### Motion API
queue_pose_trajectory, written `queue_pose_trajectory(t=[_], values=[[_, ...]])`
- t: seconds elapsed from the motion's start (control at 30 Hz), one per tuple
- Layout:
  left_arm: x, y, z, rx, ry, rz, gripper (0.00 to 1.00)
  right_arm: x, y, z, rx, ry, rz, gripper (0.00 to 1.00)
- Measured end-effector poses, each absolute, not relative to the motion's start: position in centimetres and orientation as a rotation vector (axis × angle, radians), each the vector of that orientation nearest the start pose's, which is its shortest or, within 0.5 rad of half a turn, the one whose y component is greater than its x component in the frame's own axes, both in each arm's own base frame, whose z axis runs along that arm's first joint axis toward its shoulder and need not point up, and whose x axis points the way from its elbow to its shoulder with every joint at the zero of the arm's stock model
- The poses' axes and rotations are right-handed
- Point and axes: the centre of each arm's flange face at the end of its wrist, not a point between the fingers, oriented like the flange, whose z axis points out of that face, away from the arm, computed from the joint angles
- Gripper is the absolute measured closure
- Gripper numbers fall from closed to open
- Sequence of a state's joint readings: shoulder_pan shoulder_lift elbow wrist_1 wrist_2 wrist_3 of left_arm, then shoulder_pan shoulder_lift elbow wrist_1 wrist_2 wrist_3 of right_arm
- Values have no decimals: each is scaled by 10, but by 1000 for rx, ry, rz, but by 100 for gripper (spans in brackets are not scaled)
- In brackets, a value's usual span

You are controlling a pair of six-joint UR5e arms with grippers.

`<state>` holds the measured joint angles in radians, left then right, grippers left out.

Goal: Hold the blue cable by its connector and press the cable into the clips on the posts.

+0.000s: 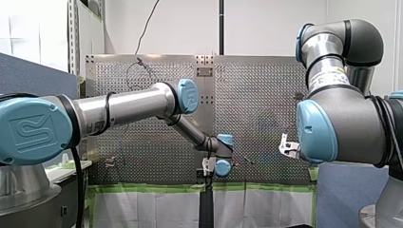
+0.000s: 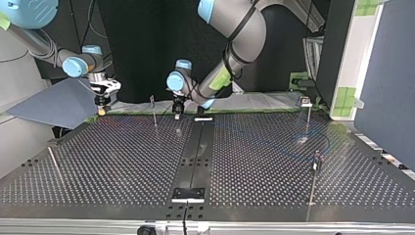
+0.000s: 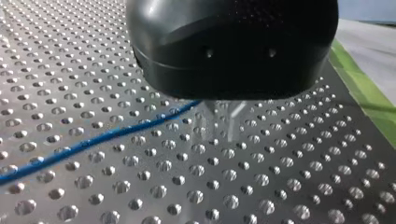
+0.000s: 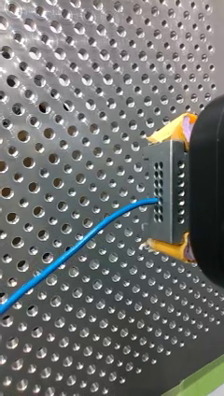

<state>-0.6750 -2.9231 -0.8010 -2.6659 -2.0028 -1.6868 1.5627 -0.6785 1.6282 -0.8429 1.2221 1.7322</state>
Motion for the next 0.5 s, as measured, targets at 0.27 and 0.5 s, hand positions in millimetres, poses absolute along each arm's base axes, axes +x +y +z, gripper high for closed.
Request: queue_pose_trajectory(t=[0.27, 0.5], values=[[571, -594, -60, 168, 1660, -328, 0, 163, -642, 0, 1470, -1276, 1532, 100], [546, -593, -72, 268, 1717, -292, 0, 164, -641, -1, 1474, -1283, 1543, 100]])
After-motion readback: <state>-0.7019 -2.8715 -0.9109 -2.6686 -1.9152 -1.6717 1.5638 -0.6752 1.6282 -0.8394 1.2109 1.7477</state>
